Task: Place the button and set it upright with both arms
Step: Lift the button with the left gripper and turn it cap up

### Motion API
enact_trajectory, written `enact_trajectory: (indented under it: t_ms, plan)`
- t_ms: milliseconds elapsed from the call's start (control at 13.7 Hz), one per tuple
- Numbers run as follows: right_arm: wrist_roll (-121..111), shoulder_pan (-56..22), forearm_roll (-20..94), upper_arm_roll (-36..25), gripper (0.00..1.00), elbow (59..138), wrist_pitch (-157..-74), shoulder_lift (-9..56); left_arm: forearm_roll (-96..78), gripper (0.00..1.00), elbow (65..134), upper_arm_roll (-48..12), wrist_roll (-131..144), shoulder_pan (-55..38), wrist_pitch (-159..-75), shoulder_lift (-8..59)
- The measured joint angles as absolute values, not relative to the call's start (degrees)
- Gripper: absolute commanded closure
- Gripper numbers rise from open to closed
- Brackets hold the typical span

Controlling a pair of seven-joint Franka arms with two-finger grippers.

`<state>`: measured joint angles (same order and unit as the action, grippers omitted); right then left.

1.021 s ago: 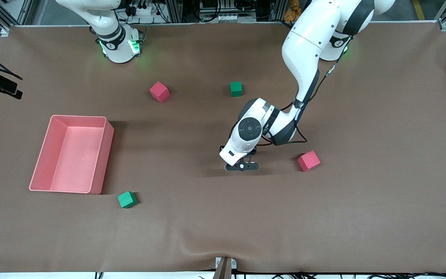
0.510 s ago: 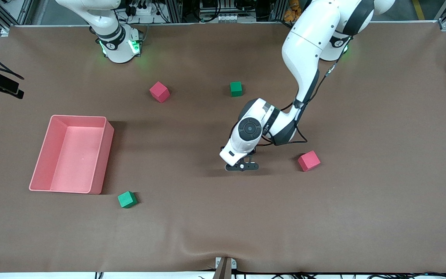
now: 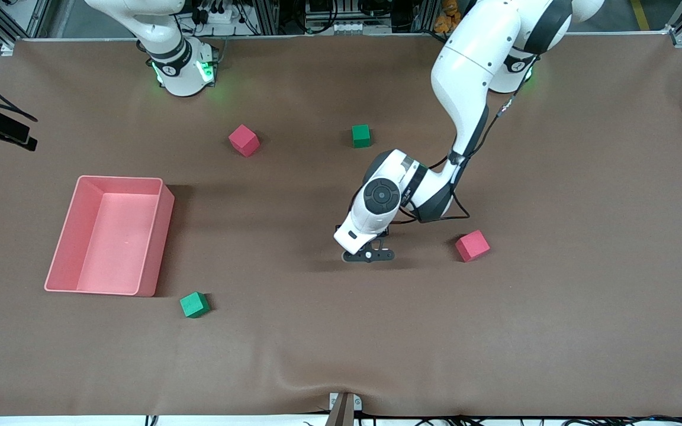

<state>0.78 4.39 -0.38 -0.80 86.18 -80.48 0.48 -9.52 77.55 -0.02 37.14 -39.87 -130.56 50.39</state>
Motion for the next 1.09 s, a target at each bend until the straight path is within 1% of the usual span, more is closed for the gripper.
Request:
enact_trajectory:
  t_ms: [146, 365, 510, 583, 729, 875, 948, 1021, 1094]
  plan:
    - [0.8, 4.4, -0.4, -0.8, 0.0, 86.2, -80.5, 0.5, -9.5, 0.96, 77.0, -0.3, 40.9, -40.5, -130.6, 49.8]
    - [0.8, 4.4, -0.4, -0.8, 0.0, 86.2, -80.5, 0.5, -9.1, 0.96, 76.7, 0.8, 52.6, -45.6, -130.6, 48.3]
    - [0.8, 4.4, -0.4, -0.8, 0.0, 86.2, -80.5, 0.5, -5.6, 0.94, 76.7, 3.1, 61.7, -50.5, -130.6, 47.5]
    - [0.8, 4.4, -0.4, -0.8, 0.0, 86.2, -80.5, 0.6, -3.1, 0.88, 76.7, 4.8, 66.3, -53.3, -130.6, 47.2]
    - [0.8, 4.3, -0.4, -0.8, 0.0, 86.2, -80.4, 0.6, 3.2, 0.88, 76.7, 8.6, 73.3, -58.4, -130.0, 47.1]
    - [0.8, 4.3, -0.4, -0.8, 0.0, 86.2, -80.4, 0.6, 6.4, 0.87, 76.7, 11.2, 78.8, -61.9, -126.8, 47.1]
    - [0.8, 4.3, -0.4, -0.8, 0.0, 86.3, -80.4, 0.7, 8.3, 0.88, 76.8, 12.3, 82.6, -63.3, -125.2, 47.1]
    - [0.8, 4.3, -0.4, -0.8, 0.0, 86.3, -80.4, 0.7, 12.2, 0.91, 76.9, 13.4, 86.6, -64.8, -123.6, 47.1]
    - [0.8, 4.3, -0.4, -0.7, 0.0, 86.3, -80.4, 0.7, 17.9, 0.91, 77.1, 14.1, 91.1, -66.7, -122.1, 47.1]
